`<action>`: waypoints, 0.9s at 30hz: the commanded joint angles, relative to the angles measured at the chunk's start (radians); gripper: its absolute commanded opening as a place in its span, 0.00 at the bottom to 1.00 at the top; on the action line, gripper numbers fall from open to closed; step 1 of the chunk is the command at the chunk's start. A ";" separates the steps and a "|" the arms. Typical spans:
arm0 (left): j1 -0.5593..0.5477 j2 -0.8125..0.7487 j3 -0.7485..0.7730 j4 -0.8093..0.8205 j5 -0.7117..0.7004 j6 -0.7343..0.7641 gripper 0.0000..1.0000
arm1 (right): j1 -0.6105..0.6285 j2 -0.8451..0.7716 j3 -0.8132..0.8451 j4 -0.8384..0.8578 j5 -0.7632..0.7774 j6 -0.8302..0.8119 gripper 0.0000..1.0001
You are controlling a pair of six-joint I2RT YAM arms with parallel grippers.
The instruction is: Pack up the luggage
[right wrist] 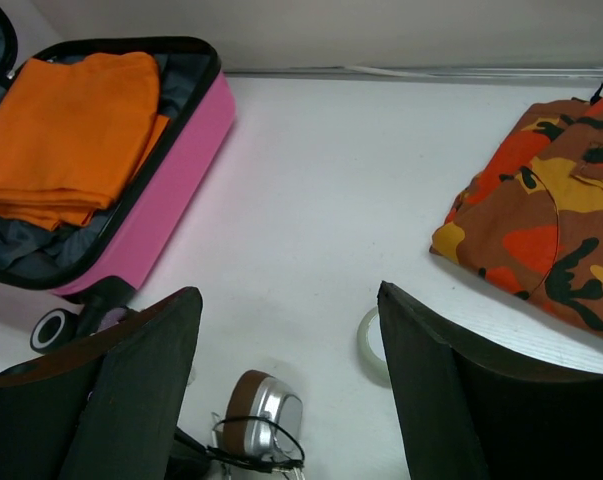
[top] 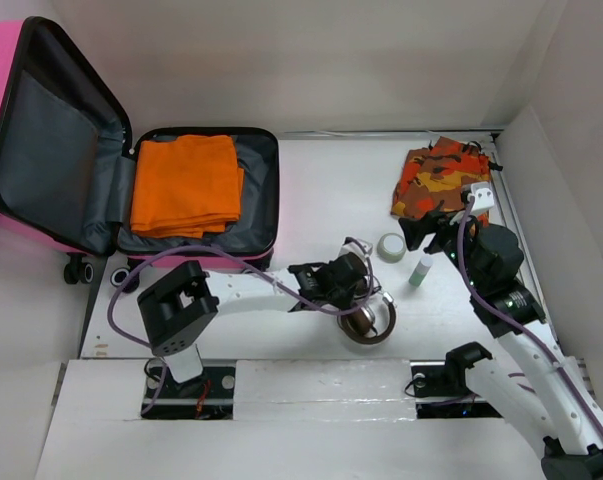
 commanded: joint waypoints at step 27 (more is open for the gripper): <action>0.481 -0.248 0.500 -0.115 -0.247 0.172 0.00 | 0.011 0.004 0.016 0.071 -0.042 -0.007 0.77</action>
